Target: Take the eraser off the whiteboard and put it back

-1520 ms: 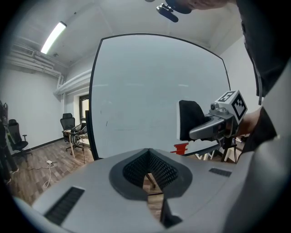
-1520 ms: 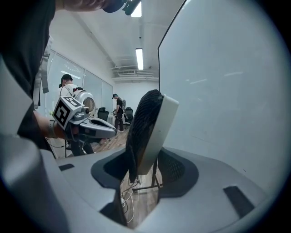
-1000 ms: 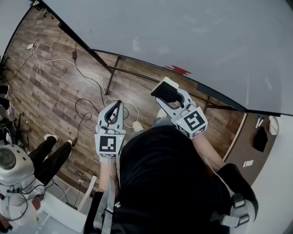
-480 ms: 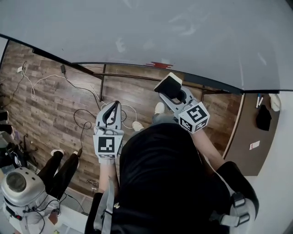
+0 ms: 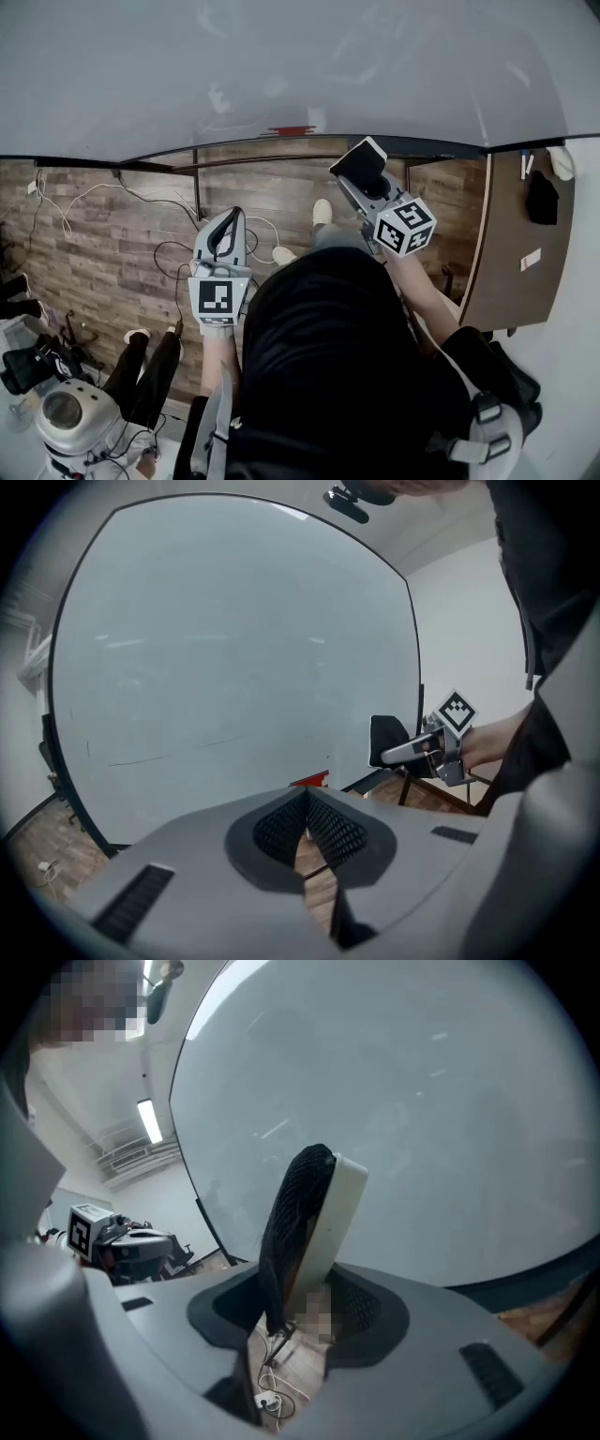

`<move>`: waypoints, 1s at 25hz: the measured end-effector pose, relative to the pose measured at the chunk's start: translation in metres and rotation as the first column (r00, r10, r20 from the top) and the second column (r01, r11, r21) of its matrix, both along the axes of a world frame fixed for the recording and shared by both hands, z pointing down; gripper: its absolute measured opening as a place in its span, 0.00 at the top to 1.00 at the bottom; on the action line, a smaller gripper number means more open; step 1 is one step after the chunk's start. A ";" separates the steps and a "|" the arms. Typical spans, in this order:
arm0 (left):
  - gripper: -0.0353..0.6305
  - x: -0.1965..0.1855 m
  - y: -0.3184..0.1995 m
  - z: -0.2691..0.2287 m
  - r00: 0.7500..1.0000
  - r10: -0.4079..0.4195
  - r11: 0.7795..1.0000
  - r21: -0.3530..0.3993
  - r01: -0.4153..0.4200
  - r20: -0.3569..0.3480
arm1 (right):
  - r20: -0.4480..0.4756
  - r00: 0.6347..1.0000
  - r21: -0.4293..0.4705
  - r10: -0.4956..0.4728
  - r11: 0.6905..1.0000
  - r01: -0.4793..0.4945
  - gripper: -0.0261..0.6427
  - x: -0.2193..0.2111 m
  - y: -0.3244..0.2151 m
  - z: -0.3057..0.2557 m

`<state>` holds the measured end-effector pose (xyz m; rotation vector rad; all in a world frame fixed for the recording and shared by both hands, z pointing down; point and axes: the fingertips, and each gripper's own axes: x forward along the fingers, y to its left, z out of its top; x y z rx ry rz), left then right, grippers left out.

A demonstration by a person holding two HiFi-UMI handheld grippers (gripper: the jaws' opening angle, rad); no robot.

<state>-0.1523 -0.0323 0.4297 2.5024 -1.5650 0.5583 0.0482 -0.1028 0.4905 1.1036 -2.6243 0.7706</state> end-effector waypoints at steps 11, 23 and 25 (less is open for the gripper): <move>0.94 0.035 -0.012 0.005 0.994 0.103 0.994 -0.039 -0.102 0.031 | 0.116 0.963 -0.190 0.243 0.957 -0.218 0.67 0.065 -0.015 0.062; 0.94 0.052 -0.018 0.015 0.989 0.131 0.988 -0.090 -0.125 0.061 | 0.256 0.882 -0.388 0.397 0.877 -0.282 0.67 0.090 -0.034 0.111; 0.94 0.050 -0.018 0.017 0.990 0.129 0.989 -0.084 -0.123 0.064 | 0.276 0.867 -0.420 0.415 0.863 -0.280 0.67 0.090 -0.037 0.115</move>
